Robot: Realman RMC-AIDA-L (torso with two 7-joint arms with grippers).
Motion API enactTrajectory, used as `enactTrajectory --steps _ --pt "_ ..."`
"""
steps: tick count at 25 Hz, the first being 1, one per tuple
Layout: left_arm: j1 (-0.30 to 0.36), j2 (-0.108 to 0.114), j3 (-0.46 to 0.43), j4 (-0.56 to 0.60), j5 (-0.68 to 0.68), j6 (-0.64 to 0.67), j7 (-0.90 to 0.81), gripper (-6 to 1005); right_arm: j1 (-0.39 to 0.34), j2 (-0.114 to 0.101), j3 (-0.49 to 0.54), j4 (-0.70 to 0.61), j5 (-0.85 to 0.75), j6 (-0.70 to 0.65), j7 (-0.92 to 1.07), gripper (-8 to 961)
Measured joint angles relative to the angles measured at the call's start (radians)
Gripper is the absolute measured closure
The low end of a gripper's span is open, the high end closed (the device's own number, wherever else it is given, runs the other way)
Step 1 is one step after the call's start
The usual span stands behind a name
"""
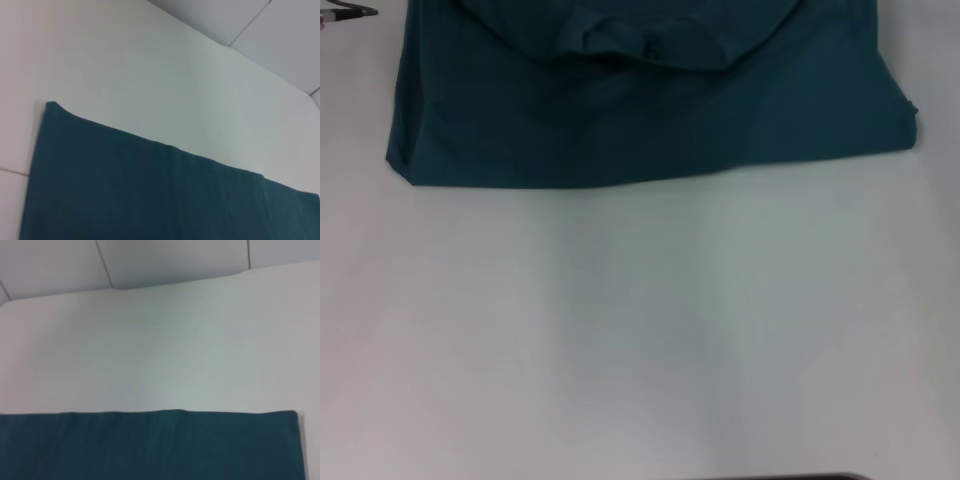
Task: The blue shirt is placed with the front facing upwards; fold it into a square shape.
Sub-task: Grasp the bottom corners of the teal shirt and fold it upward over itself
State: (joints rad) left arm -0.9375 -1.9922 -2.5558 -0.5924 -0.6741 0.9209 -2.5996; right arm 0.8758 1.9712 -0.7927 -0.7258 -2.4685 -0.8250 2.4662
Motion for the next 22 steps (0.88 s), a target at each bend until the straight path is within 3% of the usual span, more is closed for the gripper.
enactTrajectory --steps 13,18,22 --pt "0.004 -0.007 0.023 0.011 -0.028 -0.012 -0.003 966 -0.01 -0.002 -0.088 0.032 -0.003 0.008 -0.031 913" --pt "0.02 -0.006 0.02 0.01 -0.028 -0.009 -0.018 785 -0.011 -0.009 -0.078 0.055 -0.029 0.01 -0.028 913" --pt "0.027 -0.01 0.015 0.008 -0.03 -0.008 -0.018 625 -0.019 -0.014 -0.077 0.058 -0.036 0.012 -0.028 747"
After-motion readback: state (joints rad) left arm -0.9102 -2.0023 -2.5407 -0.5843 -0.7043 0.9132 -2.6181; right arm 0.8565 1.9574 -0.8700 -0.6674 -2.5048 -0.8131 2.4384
